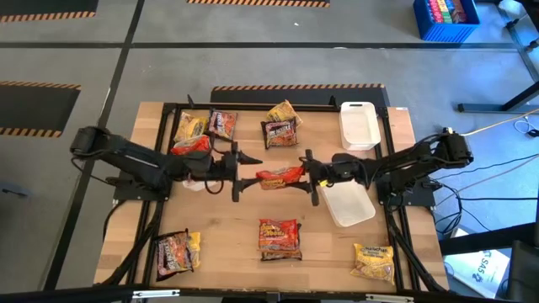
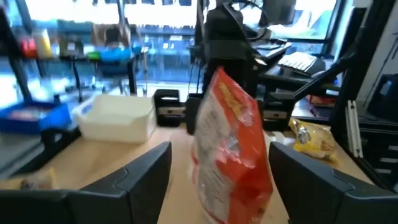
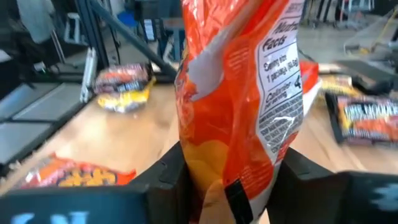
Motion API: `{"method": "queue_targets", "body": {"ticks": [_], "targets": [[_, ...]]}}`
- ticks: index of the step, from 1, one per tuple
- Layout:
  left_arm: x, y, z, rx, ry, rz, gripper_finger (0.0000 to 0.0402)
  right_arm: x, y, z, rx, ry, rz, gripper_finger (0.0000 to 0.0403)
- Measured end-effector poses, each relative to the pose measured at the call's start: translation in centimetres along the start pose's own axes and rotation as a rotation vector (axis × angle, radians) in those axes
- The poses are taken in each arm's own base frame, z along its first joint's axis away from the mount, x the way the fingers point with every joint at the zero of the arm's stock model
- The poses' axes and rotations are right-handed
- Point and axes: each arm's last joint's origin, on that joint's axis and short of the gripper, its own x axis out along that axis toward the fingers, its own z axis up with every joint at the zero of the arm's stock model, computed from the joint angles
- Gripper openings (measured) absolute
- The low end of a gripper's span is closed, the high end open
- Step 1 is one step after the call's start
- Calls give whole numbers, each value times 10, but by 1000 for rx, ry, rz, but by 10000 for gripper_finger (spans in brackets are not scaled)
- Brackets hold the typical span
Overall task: Sort Maruchan noodles
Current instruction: Put the right orange noodle into the left white bin
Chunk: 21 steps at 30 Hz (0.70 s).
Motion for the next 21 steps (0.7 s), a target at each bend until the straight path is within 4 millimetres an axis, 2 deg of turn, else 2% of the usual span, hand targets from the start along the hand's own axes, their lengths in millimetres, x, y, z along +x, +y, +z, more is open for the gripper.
{"method": "queue_targets", "body": {"ticks": [5, 13, 21], "targets": [[2, 9, 25, -38, 214, 48, 264, 3, -1, -9, 4, 53, -26, 122], [30, 1, 69, 21, 399, -1, 286, 18, -2, -17, 25, 94, -31, 125], [61, -6, 70, 45, 611, -4, 306, 31, -4, -12, 26, 142, -31, 125]]}}
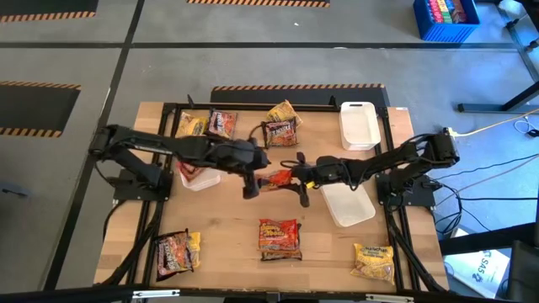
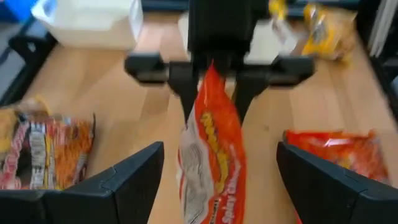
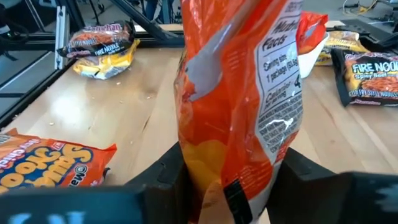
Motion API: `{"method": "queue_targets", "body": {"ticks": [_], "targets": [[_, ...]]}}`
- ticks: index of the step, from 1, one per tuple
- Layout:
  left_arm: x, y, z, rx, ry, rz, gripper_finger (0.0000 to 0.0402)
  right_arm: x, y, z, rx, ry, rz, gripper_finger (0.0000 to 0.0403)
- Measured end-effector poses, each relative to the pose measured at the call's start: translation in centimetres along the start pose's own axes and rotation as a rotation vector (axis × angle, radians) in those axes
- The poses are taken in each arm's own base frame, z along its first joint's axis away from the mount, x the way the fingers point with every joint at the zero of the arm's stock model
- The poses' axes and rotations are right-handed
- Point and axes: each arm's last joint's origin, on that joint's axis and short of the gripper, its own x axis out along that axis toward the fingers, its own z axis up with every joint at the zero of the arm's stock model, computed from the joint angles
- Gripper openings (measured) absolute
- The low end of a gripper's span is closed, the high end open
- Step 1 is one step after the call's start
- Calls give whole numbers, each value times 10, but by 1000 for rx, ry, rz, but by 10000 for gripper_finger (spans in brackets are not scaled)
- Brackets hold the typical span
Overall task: Sort Maruchan noodles
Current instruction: Put the right orange noodle into the left white bin
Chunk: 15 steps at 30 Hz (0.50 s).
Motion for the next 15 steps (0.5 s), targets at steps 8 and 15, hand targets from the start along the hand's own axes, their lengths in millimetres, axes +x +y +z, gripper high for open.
{"method": "queue_targets", "body": {"ticks": [8, 15], "targets": [[34, -6, -2, -31, 173, -54, 306, 1, 0, 2, -1, -8, 0, 125], [51, -3, -9, -56, 247, -42, 306, 1, 1, 1, 2, -6, 17, 126]]}}
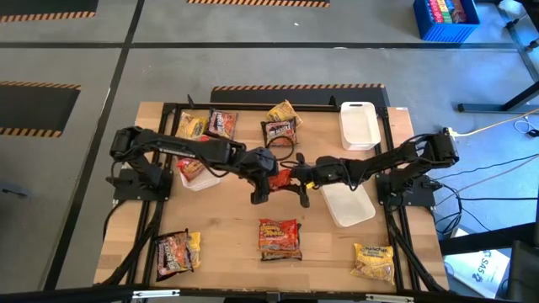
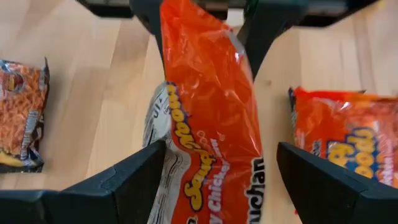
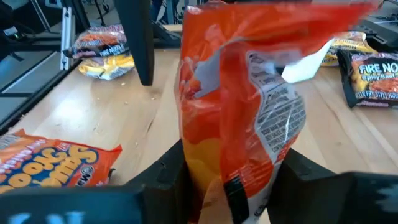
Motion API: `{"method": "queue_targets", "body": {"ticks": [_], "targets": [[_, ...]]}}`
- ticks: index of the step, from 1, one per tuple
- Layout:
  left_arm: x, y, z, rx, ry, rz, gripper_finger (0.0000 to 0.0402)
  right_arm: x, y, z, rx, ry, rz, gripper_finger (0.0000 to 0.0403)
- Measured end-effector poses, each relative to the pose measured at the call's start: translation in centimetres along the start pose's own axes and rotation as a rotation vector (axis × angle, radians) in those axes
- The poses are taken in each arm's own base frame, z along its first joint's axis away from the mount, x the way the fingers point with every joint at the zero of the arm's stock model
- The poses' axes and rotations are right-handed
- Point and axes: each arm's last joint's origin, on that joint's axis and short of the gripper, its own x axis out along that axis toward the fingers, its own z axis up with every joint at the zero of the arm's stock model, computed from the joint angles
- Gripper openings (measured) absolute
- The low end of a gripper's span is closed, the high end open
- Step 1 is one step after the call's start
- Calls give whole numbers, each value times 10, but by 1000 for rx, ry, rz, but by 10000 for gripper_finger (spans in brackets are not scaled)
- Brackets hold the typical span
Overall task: Sort Maruchan noodles
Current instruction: Put the right orange noodle into the left white bin
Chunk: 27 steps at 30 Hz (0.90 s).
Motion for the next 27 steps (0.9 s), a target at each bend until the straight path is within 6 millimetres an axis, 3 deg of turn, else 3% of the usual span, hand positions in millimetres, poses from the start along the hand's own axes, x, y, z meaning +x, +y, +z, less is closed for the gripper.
{"method": "queue_targets", "body": {"ticks": [12, 24, 27], "targets": [[0, 6, -6, -39, 48, 124, 294, 0, 0, 2, -1, -11, 6, 126], [1, 5, -7, -37, 66, 77, 294, 0, 0, 3, -2, -20, 6, 127], [12, 4, -8, -41, 89, 17, 294, 0, 1, 2, -1, -14, 20, 127]]}}
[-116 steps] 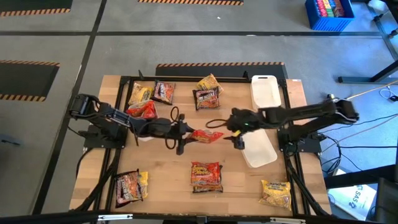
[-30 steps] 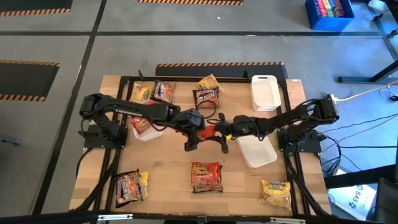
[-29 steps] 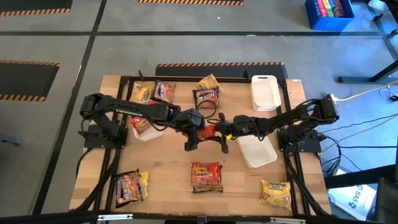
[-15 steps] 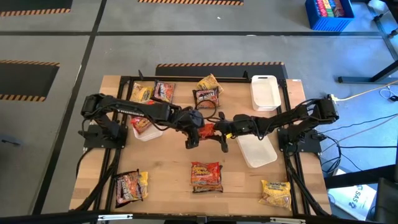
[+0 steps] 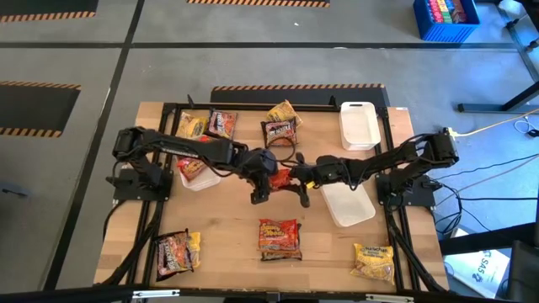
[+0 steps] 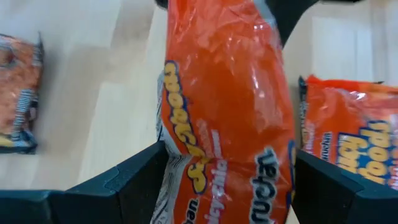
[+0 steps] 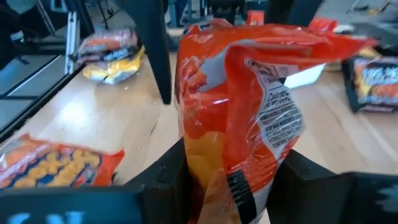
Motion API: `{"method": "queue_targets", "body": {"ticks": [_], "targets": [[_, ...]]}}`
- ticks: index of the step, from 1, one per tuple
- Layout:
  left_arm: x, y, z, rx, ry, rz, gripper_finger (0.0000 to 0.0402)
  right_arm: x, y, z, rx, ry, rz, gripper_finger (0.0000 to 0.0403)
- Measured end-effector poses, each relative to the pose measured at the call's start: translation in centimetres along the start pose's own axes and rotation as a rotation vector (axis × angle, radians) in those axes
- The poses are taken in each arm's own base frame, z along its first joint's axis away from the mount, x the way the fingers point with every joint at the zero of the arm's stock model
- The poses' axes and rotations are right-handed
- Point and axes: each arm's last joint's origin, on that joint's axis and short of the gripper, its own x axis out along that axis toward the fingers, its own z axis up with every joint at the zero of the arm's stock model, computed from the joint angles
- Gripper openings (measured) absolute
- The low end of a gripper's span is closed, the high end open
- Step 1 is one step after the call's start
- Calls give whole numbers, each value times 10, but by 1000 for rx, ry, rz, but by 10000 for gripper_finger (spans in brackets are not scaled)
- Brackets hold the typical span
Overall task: Sort Maruchan noodles
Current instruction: Put the right orange noodle into the left white bin
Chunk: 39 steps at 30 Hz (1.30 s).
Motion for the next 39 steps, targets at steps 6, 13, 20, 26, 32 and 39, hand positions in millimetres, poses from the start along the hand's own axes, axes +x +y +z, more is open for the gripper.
{"method": "queue_targets", "body": {"ticks": [6, 13, 20, 26, 32, 39], "targets": [[9, 0, -1, 1, 18, 27, 294, 3, 0, 4, 2, 21, 0, 127], [2, 3, -3, -51, 27, 54, 294, 6, -1, 10, -3, 21, -6, 127], [-15, 3, -6, 44, 26, 36, 294, 6, -1, 13, -15, 7, -19, 127], [-23, 6, 0, 46, -65, 171, 294, 6, -2, 13, -21, 9, -35, 127], [-22, 9, -1, 24, -36, 151, 306, 6, -2, 11, -21, 22, -38, 127], [-19, -1, -1, 138, -31, 68, 357, 6, -1, 12, -28, 11, -11, 127]]}}
